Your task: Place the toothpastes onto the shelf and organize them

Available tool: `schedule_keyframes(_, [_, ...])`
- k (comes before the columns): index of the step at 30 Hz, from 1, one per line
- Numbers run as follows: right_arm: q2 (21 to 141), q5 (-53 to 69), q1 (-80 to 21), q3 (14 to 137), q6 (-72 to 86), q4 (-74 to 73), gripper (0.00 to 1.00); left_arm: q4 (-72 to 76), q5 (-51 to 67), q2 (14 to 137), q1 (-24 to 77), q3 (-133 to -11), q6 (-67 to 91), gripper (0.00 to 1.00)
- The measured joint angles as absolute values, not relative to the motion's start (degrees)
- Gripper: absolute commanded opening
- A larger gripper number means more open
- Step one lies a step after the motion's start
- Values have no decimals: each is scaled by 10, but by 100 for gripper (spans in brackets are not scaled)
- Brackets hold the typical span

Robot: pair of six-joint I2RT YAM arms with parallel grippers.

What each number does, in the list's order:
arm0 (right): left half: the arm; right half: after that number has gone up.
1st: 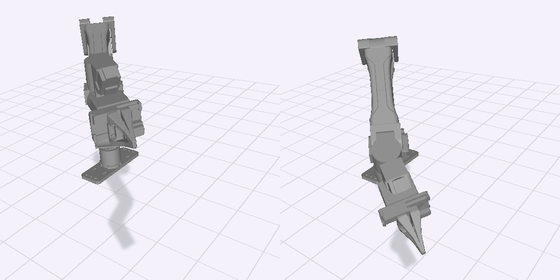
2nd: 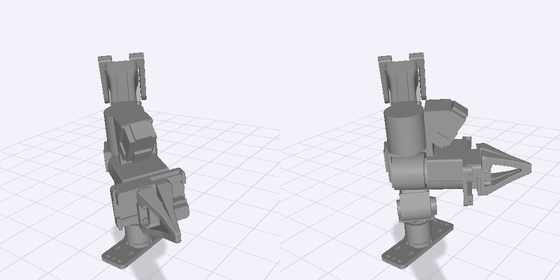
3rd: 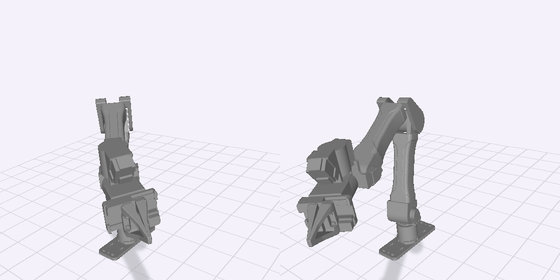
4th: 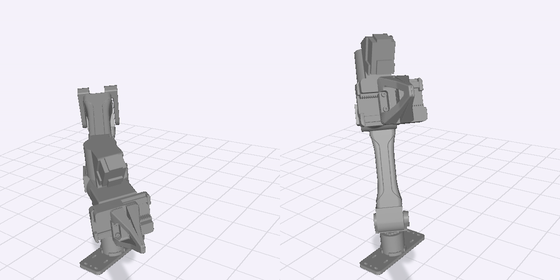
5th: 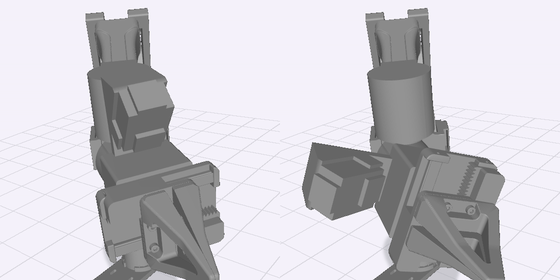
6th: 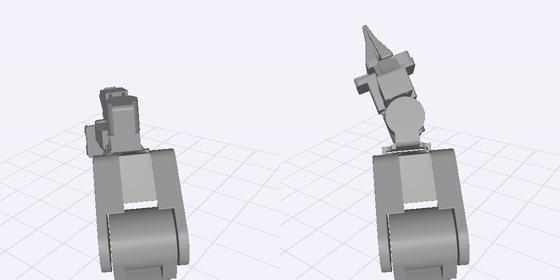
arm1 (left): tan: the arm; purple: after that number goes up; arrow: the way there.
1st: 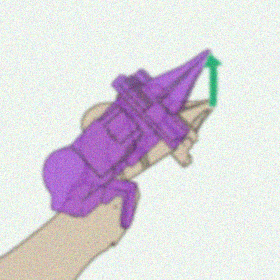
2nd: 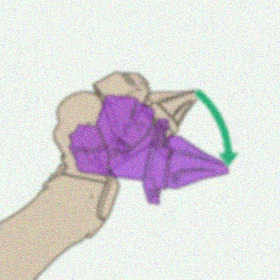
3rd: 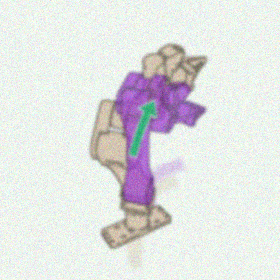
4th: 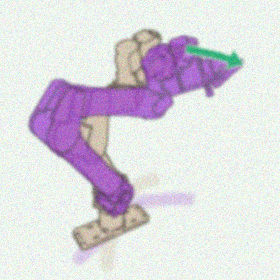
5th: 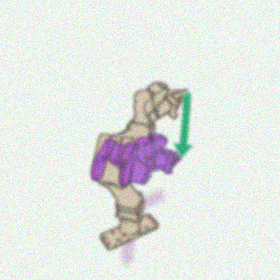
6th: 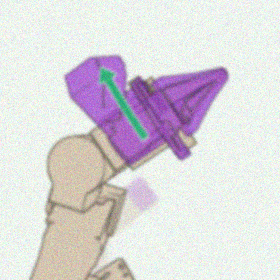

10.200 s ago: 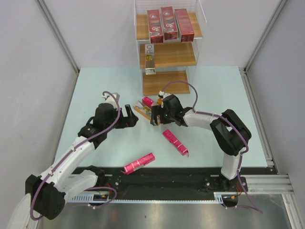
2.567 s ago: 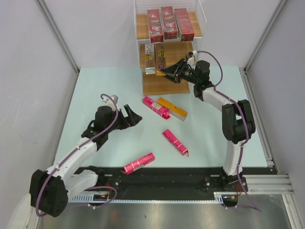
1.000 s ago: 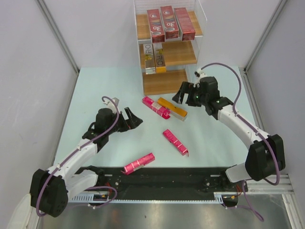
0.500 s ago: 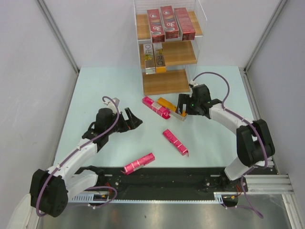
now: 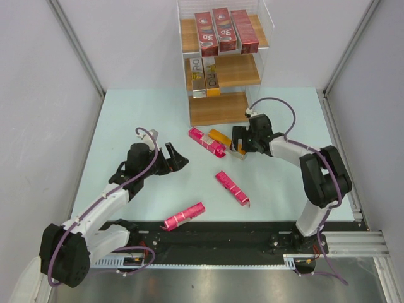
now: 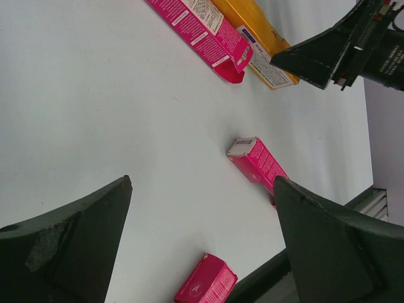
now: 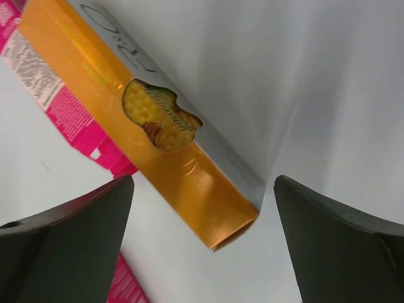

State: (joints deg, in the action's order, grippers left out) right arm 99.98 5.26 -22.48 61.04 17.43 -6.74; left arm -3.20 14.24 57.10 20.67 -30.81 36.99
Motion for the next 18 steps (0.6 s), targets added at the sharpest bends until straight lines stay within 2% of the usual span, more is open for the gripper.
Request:
schedule_keyframes(4, [1032,58,-225,610,169,-48,95,-32,142,571,207,-307,370,100])
schedule_keyframes(6, [1042,68,-227,610,166,-43,89,-32,142,571,207,-307,370,100])
schedule_keyframes(11, [1046,79,-249,610,152,-32,63,-32,142,569,207,-306,370,100])
schedule_keyframes(14, [1046,72,-281,610,140,-32,52,-31,142,568,207,-305,370,100])
schedule_keyframes(16, [1046,63,-300,610,134,-33,50,-32,142,568,207,-304,370,100])
schedule_keyframes(18, [1047,44,-319,610,132,-35,43,-31,142,568,207,-304,370,100])
